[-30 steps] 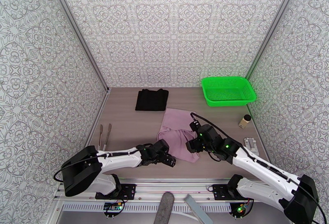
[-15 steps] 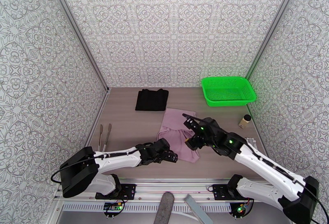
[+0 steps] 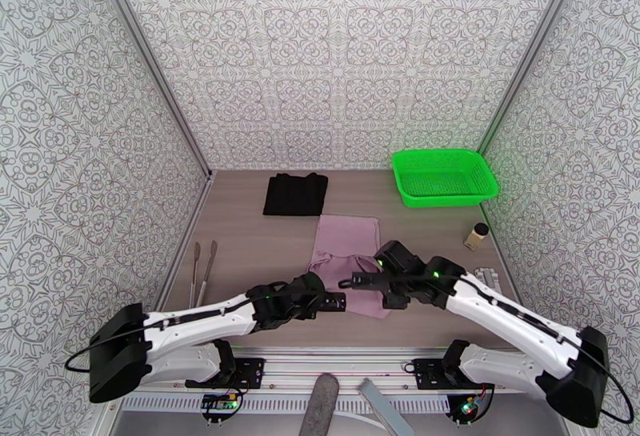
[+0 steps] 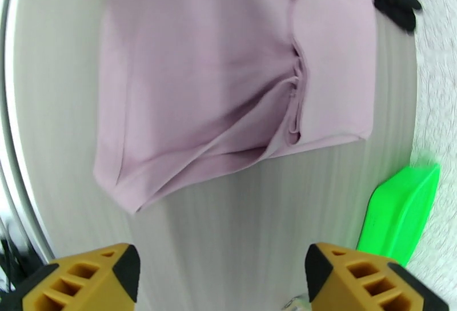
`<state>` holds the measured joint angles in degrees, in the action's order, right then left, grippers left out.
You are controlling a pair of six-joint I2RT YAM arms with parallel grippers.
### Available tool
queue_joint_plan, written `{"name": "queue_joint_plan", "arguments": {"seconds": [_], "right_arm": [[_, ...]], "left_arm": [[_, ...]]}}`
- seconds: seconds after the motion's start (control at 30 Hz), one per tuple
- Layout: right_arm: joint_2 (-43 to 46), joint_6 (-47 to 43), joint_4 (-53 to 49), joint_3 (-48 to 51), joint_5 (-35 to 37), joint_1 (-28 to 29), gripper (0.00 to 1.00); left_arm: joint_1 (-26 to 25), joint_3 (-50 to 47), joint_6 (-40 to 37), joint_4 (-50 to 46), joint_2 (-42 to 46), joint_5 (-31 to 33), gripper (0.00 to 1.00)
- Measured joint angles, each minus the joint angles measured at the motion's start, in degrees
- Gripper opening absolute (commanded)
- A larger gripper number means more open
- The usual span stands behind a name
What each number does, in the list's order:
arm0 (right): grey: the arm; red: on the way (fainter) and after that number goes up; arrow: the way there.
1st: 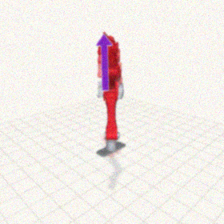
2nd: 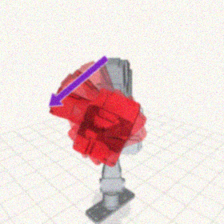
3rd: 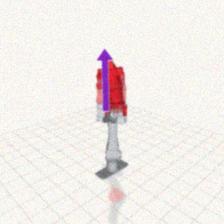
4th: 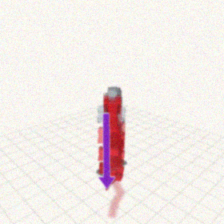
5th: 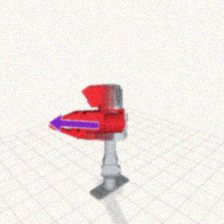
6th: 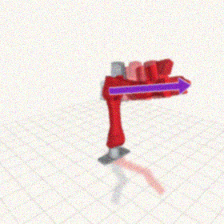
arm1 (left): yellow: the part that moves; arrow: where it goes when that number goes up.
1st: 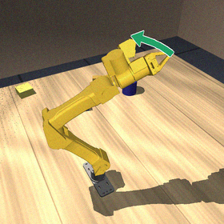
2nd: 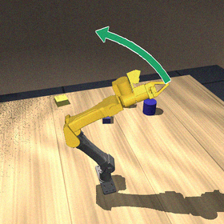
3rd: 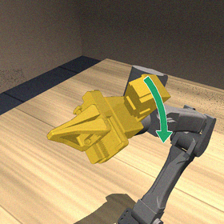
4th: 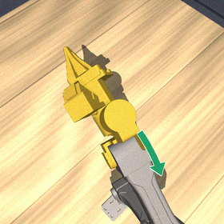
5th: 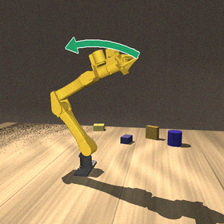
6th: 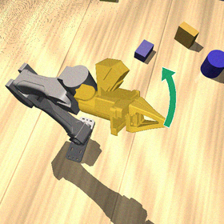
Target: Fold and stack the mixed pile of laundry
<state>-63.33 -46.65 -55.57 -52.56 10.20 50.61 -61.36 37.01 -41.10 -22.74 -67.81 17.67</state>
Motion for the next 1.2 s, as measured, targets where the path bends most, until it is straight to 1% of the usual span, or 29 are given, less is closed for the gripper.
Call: {"name": "queue_joint_plan", "arguments": {"seconds": [0.17, 0.37, 0.5, 0.57, 0.67, 0.8, 0.87, 0.93, 1.13, 1.17, 1.2], "right_arm": [[-3.02, -3.67, -0.24, 3.78, -0.59, 4.00, 0.78], [-9.68, -4.42, 1.31, 4.44, -0.66, 5.97, 0.77], [-13.86, -4.37, 3.72, 5.09, -0.57, 7.34, 0.72], [-16.09, -4.24, 5.29, 5.92, -0.57, 7.85, 0.69], [-18.64, -4.13, 7.63, 7.26, -0.57, 7.96, 0.68], [-20.17, -4.17, 9.99, 9.22, -0.24, 7.96, 0.68], [-20.81, -4.20, 10.88, 9.66, 0.17, 7.96, 0.67], [-21.38, -4.28, 11.02, 9.68, 0.61, 7.98, 0.62], [-24.70, -4.26, 8.24, 8.39, 1.09, 9.33, 0.38], [-25.31, -4.20, 7.48, 8.04, 1.03, 9.46, 0.32], [-25.55, -4.04, 7.04, 7.85, 0.96, 9.57, 0.24]], "left_arm": [[-0.04, 0.00, 0.61, -1.27, 0.96, -0.02, 0.00], [-0.04, 0.00, 0.66, -1.73, 0.90, -0.04, 0.00], [-0.04, -0.02, 0.66, -1.75, 0.68, -0.04, 0.00], [-0.04, -0.07, 0.66, -1.75, 0.59, -0.02, 0.00], [-0.04, -0.07, 0.66, -1.92, 0.46, -0.04, 0.00], [-0.04, -0.07, 0.66, -2.27, 0.39, -0.02, 0.00], [-0.04, -0.11, 0.66, -2.38, 0.39, 0.00, 0.00], [-0.04, -0.13, 0.66, -2.43, 0.35, 0.00, 0.00], [-0.15, -0.13, 0.70, -3.28, 0.35, 0.07, 0.00], [-0.15, -0.13, 0.81, -3.89, 0.35, 0.09, 0.00], [-0.17, -0.13, 0.87, -4.31, 0.35, 0.11, 0.00]]}}
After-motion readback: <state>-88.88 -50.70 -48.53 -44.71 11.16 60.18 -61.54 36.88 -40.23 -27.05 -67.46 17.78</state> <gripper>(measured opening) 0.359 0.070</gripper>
